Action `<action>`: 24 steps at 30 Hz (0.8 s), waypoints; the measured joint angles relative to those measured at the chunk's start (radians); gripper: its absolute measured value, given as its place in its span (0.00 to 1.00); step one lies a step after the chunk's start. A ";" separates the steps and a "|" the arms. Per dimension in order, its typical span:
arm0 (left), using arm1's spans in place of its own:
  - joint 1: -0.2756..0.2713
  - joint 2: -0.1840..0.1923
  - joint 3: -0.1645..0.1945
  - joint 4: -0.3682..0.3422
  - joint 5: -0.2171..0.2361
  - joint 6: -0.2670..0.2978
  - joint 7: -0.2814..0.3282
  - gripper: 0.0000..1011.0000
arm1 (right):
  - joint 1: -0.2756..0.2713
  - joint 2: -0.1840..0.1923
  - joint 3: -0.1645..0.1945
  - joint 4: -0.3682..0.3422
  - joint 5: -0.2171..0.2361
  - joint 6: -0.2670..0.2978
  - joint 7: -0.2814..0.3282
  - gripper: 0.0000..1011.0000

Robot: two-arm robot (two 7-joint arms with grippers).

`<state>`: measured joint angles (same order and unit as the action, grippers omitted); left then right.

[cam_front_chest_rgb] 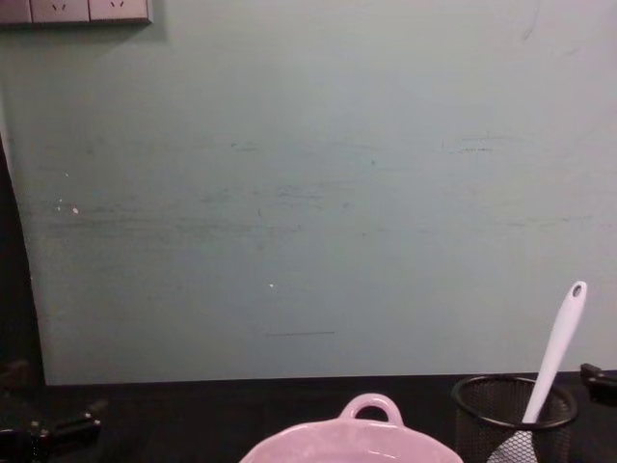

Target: Use the one hand to pick up the spoon and stir the clear water in the bowl.

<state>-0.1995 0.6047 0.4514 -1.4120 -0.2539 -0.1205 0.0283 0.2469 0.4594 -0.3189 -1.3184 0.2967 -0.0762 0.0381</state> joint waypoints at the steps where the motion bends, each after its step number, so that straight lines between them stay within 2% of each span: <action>1: 0.000 0.000 0.000 0.000 0.000 0.000 0.000 1.00 | 0.010 -0.004 -0.007 0.013 -0.017 -0.005 -0.005 0.99; 2: 0.000 0.000 0.000 0.000 0.000 0.000 0.000 1.00 | 0.025 -0.009 -0.021 0.033 -0.051 -0.013 -0.014 0.99; 4: 0.000 0.000 0.000 0.000 0.000 0.000 0.000 1.00 | 0.036 -0.013 -0.033 0.049 -0.084 -0.021 -0.026 0.99; 5: 0.000 0.000 0.000 0.000 0.000 0.000 0.000 1.00 | 0.041 -0.015 -0.043 0.059 -0.119 -0.031 -0.043 0.99; 9: 0.000 0.000 0.000 0.000 0.000 0.000 0.000 1.00 | 0.041 -0.020 -0.051 0.062 -0.178 -0.051 -0.083 0.99; 11: 0.000 0.000 0.000 0.000 0.000 0.000 0.000 1.00 | 0.039 -0.021 -0.052 0.060 -0.192 -0.055 -0.092 0.99; 24: 0.000 0.000 0.000 0.000 0.000 0.000 0.000 1.00 | 0.038 -0.019 -0.050 0.058 -0.176 -0.052 -0.084 0.99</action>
<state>-0.1996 0.6046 0.4514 -1.4120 -0.2539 -0.1205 0.0283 0.2854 0.4400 -0.3686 -1.2605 0.1209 -0.1284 -0.0462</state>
